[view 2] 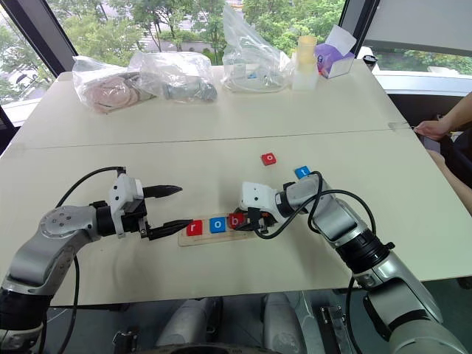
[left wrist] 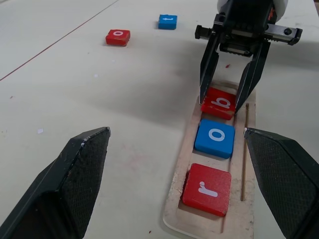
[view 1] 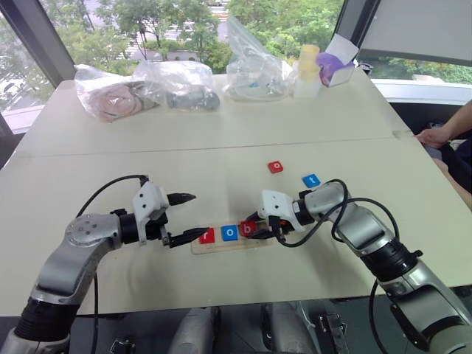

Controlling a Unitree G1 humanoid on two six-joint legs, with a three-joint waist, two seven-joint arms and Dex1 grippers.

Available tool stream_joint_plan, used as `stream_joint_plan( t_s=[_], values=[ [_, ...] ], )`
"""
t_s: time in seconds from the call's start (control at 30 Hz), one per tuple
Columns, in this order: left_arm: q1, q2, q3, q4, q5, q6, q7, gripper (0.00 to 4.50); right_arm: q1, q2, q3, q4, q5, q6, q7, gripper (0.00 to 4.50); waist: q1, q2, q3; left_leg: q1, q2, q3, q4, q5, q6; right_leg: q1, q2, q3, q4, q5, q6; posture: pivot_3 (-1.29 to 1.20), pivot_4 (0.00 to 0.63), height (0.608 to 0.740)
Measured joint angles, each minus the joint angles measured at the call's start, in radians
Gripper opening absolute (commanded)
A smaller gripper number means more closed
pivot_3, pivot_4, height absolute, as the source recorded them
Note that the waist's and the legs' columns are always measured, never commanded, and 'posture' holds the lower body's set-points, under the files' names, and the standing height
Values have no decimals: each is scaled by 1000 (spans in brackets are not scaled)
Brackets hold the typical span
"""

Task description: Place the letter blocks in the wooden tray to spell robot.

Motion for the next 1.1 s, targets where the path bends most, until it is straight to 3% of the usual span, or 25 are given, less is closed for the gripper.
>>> stream_joint_plan(
  t_s=[0.77,0.93,1.0,1.1],
  values=[
    [0,-9,0,-1,0,-3,26,4500,-2,19,0,-5,-18,12,27,1149,0,0,0,0,0,0,0,0,0,0,0,0,0,0,0,0,150,740],
    [2,-12,-1,-8,1,-3,29,4500,-3,23,0,-8,-18,19,37,3670,-1,0,0,0,0,0,0,0,0,0,0,0,0,0,0,0,150,740],
    [2,-13,-1,-12,0,-3,30,4500,-3,26,0,-11,-18,34,36,4477,-1,0,0,0,0,0,0,0,0,0,0,0,1,0,0,0,150,740],
    [2,-14,-1,-13,0,-2,33,4500,-3,30,-2,-23,-14,61,34,4477,0,0,0,0,0,0,0,0,0,0,0,0,1,0,0,0,150,740]
  ],
)
